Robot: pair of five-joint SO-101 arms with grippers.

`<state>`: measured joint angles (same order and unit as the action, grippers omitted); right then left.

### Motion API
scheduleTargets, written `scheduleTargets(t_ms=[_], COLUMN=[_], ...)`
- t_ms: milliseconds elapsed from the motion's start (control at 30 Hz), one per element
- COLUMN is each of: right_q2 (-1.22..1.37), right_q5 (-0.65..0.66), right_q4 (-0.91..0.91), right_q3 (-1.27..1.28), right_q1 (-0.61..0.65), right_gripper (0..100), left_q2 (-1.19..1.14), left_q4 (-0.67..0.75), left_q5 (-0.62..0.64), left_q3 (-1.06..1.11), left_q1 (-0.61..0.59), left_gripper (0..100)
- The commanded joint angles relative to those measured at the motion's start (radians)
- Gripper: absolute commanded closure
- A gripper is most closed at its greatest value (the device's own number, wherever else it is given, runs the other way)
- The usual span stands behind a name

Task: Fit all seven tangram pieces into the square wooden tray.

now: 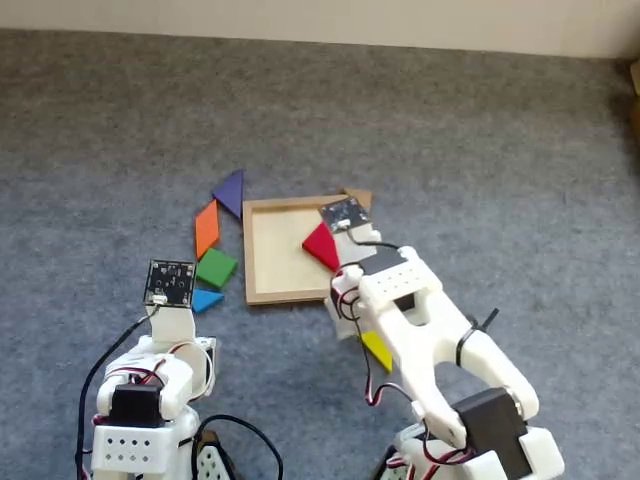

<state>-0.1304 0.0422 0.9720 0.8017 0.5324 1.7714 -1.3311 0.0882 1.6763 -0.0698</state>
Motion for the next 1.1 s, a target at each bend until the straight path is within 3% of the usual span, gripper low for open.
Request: scheduleTargets(t_ms=[0,200,367,600,767,1067], right_q2=[0.024,0.030,0.031,0.025,0.030,0.033], right_q5=[0.002,0.003,0.002,0.009,0.172,0.327], right_q4=[0.033,0.030,0.005,0.001,0.004,0.071], right_q3=[0.004,0.002,0.005,-0.002,-0.036,-0.116], right_q1=[0.051,0.047,0.048,-0.005,-0.076,-0.070], right_gripper=[62.4,62.8,71.4,71.3,71.3,71.0], left_q2=[0.044,0.044,0.044,0.044,0.044,0.044], left_q4=[-0.006,-0.006,-0.006,-0.006,-0.006,-0.006], left_q5=[0.006,0.006,0.006,0.006,0.006,0.006], left_q3=[0.019,0.019,0.019,0.019,0.019,0.019], left_q1=[-0.015,-0.015,-0.015,-0.015,-0.015,-0.015], left_gripper=[86,86,86,86,86,86])
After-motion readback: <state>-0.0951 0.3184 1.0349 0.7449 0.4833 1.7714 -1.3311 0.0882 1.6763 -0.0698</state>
